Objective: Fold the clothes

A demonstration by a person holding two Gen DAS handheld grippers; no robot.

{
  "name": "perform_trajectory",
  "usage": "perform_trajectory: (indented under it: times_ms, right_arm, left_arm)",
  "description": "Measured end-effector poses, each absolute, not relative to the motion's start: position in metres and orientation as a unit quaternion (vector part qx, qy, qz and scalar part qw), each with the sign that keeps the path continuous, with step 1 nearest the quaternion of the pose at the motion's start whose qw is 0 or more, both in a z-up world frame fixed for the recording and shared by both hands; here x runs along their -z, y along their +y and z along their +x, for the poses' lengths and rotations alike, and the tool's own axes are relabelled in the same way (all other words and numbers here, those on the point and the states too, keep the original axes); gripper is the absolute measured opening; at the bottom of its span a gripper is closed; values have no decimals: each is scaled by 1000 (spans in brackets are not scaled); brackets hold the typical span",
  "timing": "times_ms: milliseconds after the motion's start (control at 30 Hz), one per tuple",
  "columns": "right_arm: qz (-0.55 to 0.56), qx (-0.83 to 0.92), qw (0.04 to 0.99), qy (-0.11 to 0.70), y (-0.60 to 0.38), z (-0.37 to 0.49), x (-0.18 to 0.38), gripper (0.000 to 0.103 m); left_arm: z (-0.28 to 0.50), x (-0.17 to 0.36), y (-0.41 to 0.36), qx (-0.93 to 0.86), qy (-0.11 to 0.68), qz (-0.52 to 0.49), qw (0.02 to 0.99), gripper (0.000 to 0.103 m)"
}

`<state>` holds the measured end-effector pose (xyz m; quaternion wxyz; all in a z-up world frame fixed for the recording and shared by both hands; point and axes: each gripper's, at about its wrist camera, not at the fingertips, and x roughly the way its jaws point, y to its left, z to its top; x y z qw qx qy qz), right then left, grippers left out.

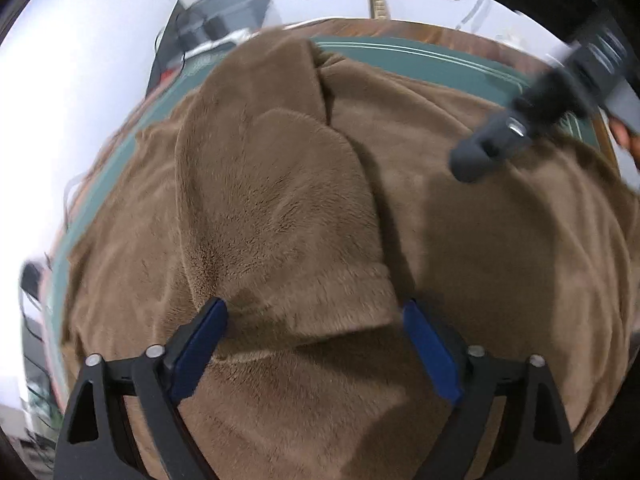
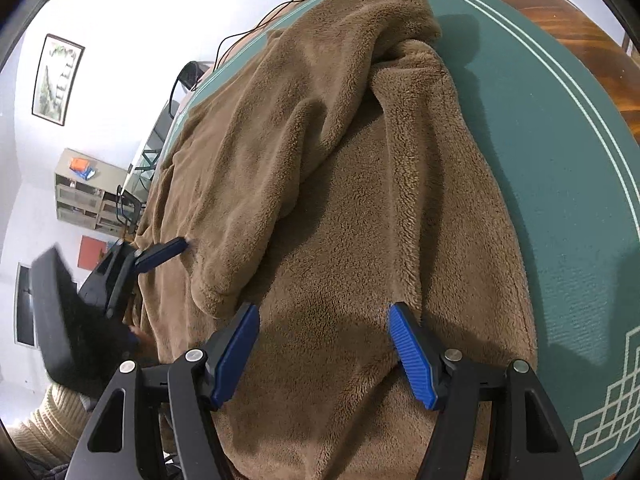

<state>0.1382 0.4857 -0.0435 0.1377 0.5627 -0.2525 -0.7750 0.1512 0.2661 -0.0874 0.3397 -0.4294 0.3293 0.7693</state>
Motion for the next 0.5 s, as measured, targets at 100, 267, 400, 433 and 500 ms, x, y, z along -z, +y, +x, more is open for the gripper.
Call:
perform_trajectory:
  times_ms: [100,267,400,433,500]
  right_arm:
    - [561,777,137,-251,490,141,43,69]
    - [556,777,137,-262,494,145,43,69]
    - [558,778,136,-257,495,146,42,69]
    - [559,778,135,-253,495,146,41,69]
    - [562,780,134,-241,494,145,40,69]
  left_arm:
    - [131,82,262,-767,267,-472,345,49]
    - [101,43,248,-783,148,-494,348,16]
    - [77,-16,232,-809,57,-467,351,15]
    - [72,-34,227,-817,32,-455,354,15]
    - [56,-72,215,-833,-13,-424,354,15]
